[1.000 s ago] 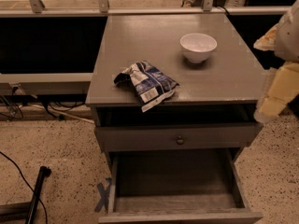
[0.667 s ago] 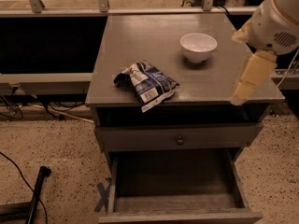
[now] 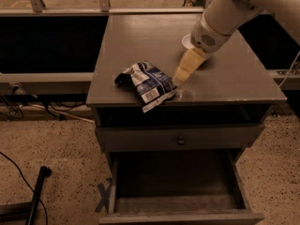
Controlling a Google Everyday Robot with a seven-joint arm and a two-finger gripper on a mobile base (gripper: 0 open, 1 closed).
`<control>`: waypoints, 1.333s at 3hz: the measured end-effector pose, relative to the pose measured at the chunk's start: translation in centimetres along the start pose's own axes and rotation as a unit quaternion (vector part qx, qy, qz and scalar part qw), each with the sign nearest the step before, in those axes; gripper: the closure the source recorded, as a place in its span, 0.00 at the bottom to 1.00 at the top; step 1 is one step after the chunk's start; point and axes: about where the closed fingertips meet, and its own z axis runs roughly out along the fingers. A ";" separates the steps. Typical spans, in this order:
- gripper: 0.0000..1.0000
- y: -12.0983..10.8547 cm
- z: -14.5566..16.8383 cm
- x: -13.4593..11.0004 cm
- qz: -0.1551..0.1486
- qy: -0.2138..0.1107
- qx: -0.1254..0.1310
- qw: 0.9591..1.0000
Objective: Place blue chip bag into middle drawer
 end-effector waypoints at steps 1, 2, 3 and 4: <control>0.00 -1.5 4.4 -1.7 0.046 0.002 -0.002 0.999; 0.00 -1.2 6.4 -3.8 0.053 -0.005 -0.008 0.999; 0.00 -0.5 6.9 -5.5 0.046 -0.017 -0.019 0.999; 0.00 0.4 7.2 -5.5 0.045 -0.014 -0.033 0.998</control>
Offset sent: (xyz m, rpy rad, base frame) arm 0.0516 0.0795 -0.0405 0.0720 0.0464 -0.0904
